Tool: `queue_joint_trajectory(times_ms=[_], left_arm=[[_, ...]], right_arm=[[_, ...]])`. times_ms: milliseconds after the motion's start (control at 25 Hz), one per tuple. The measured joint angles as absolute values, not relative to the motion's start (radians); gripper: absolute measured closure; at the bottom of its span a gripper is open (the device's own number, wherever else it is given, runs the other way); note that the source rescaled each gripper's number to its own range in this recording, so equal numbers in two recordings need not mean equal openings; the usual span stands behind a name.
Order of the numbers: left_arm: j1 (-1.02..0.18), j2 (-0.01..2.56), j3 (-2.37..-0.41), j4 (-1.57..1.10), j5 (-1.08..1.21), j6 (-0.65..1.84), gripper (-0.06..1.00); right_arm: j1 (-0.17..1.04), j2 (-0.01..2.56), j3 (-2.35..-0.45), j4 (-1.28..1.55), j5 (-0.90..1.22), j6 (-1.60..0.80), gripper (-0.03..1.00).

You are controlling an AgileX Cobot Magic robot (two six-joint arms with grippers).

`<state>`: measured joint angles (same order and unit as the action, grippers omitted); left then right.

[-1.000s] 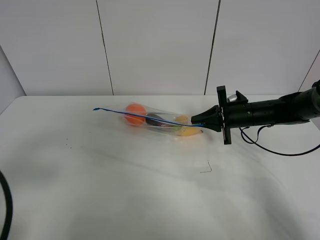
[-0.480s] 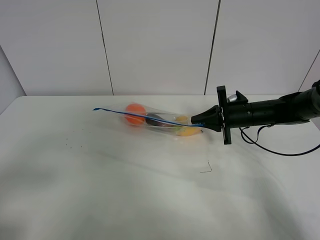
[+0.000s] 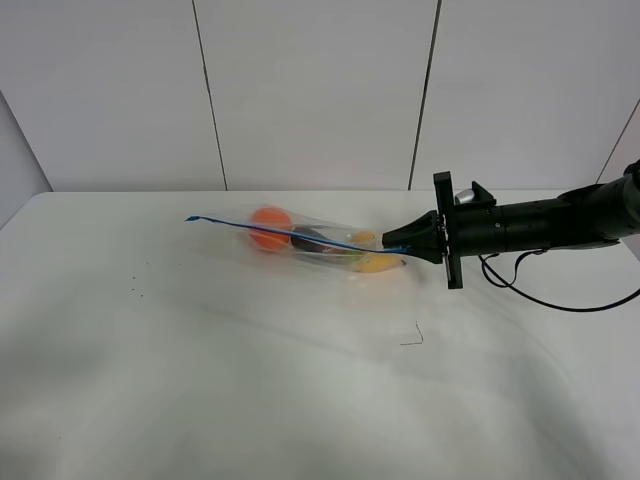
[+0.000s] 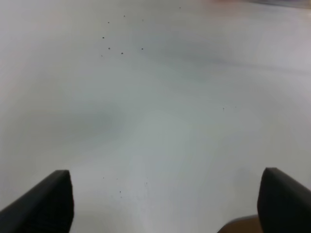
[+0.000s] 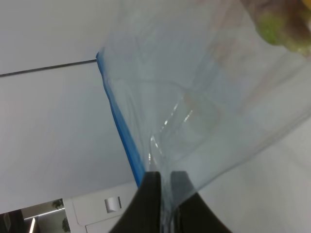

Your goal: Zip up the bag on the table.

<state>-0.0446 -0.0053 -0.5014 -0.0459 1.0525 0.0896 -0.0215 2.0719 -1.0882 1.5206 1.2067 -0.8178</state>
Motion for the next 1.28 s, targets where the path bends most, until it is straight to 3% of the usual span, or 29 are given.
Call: queue_joint_trajectory(times_ms=[120, 240, 480, 600, 720, 1000, 1280], left_arm=[[-0.045, -0.005, -0.501, -0.046, 1.052, 0.090, -0.05], [-0.045, -0.005, -0.501, -0.046, 1.052, 0.090, -0.05], [-0.045, -0.005, -0.498, -0.046, 1.052, 0.090, -0.05], [-0.045, -0.005, -0.498, -0.046, 1.052, 0.090, -0.05], [-0.045, -0.005, -0.497, -0.046, 1.052, 0.090, -0.05], [-0.045, -0.005, -0.496, -0.046, 1.052, 0.090, -0.05], [-0.045, -0.005, -0.496, -0.046, 1.052, 0.090, -0.05]], right_arm=[[-0.021, 2.072, -1.088, 1.512, 1.207, -0.818, 0.97], [-0.021, 2.072, -1.088, 1.497, 1.207, -0.818, 0.89], [-0.021, 2.072, -1.088, 1.429, 1.178, -0.799, 0.37], [-0.021, 2.072, -1.104, 1.342, 1.137, -0.757, 0.18], [-0.021, 2.072, -1.175, 1.158, 1.128, -0.649, 0.13], [-0.021, 2.072, -1.464, 0.624, 1.167, -0.304, 0.12], [-0.021, 2.063, -1.639, 0.223, 1.204, -0.119, 0.12]])
